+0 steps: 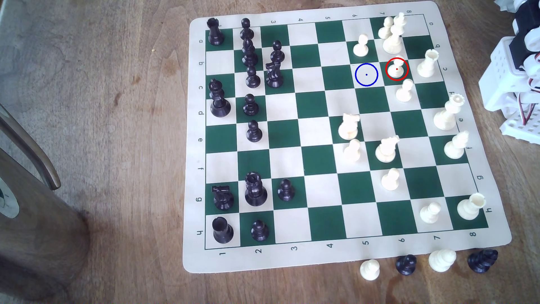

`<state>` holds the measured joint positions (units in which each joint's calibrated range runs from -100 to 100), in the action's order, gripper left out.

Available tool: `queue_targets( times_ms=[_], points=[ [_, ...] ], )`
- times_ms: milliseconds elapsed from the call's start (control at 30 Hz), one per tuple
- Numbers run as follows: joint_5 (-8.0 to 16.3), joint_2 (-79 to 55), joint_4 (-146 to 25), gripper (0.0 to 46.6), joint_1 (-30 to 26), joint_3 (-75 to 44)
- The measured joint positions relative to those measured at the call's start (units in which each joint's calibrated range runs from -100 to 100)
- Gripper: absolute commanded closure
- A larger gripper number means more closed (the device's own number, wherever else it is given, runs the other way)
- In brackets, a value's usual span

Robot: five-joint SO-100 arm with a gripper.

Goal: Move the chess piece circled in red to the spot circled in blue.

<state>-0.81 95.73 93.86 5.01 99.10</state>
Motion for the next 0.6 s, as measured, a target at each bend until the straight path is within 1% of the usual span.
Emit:
queue_targets(
  times_ms=[200,600],
  points=[
    [0.2,0.0,4.3,46.4,0.0,0.0],
    [0.2,-0.08,4.62,46.4,0.15,0.0]
  ],
)
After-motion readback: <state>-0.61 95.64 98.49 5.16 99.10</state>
